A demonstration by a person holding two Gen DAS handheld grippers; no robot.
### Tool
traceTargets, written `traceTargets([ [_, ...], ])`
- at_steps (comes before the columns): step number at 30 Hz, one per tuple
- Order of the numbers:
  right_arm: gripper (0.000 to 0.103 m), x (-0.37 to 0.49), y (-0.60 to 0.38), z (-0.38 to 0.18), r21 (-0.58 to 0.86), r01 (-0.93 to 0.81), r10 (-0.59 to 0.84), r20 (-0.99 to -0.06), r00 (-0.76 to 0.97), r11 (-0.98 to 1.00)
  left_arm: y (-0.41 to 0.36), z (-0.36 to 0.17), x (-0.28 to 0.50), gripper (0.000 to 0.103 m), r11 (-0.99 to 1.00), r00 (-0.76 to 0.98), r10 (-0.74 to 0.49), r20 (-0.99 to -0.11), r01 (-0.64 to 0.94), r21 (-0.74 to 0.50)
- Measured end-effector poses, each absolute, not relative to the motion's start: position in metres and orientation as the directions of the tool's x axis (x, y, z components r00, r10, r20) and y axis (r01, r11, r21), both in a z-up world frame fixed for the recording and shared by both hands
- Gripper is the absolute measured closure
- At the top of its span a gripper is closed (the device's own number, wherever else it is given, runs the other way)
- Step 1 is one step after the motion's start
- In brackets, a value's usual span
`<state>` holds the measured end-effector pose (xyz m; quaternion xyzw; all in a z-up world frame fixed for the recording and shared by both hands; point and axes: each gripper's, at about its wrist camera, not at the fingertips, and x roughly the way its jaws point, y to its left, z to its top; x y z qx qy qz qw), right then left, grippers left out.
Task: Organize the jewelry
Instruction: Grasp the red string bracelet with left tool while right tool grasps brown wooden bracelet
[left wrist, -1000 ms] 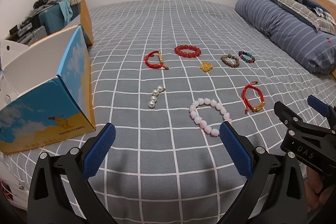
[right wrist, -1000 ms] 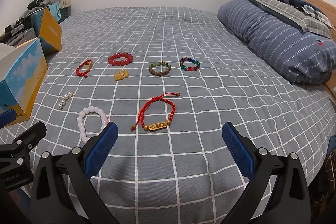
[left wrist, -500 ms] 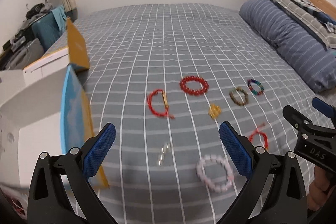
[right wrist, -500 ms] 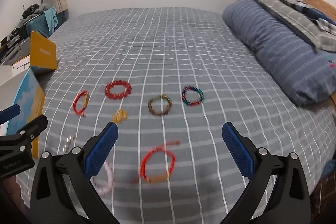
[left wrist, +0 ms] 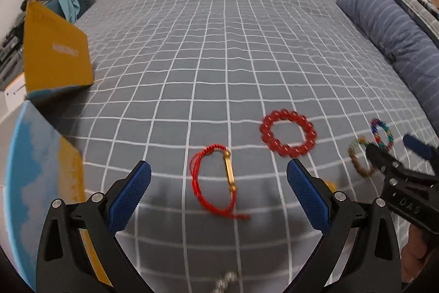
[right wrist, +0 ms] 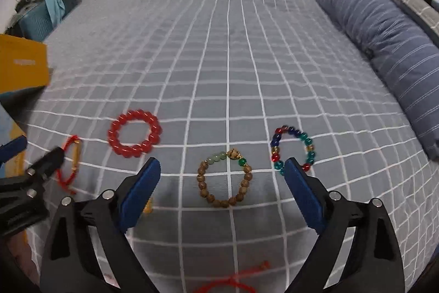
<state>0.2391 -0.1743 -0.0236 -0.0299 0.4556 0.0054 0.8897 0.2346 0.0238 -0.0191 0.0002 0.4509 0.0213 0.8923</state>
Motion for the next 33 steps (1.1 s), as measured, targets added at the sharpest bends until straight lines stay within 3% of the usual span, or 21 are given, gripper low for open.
traceTargets([
  [7, 0.030, 0.253, -0.185, -0.052, -0.009, -0.044, 0.015, -0.855, 0.519, 0.999, 0.025, -0.048, 0.247, 0.007, 0.999, 0.561, 0.040, -0.827, -0.022, 0.034],
  [16, 0.053, 0.259, -0.187, -0.066, 0.016, -0.053, 0.039, -0.874, 0.484, 0.998, 0.027, -0.065, 0.251, 0.037, 1.000, 0.522, 0.019, -0.853, 0.003, 0.024],
  [19, 0.066, 0.258, -0.191, -0.066, 0.020, -0.046, 0.039, -0.880, 0.474, 0.999, 0.026, -0.065, 0.249, 0.063, 1.000, 0.521, 0.019, -0.854, 0.010, 0.029],
  [21, 0.088, 0.257, -0.192, -0.064, 0.017, -0.031, 0.029, -0.883, 0.469, 0.999, 0.026, -0.065, 0.249, 0.095, 0.999, 0.515, 0.021, -0.857, 0.014, 0.034],
  [33, 0.088, 0.245, -0.195, -0.049, 0.020, 0.001, 0.017, -0.863, 0.506, 1.000, 0.028, -0.046, 0.238, 0.095, 1.000, 0.551, -0.002, -0.835, 0.014, 0.007],
])
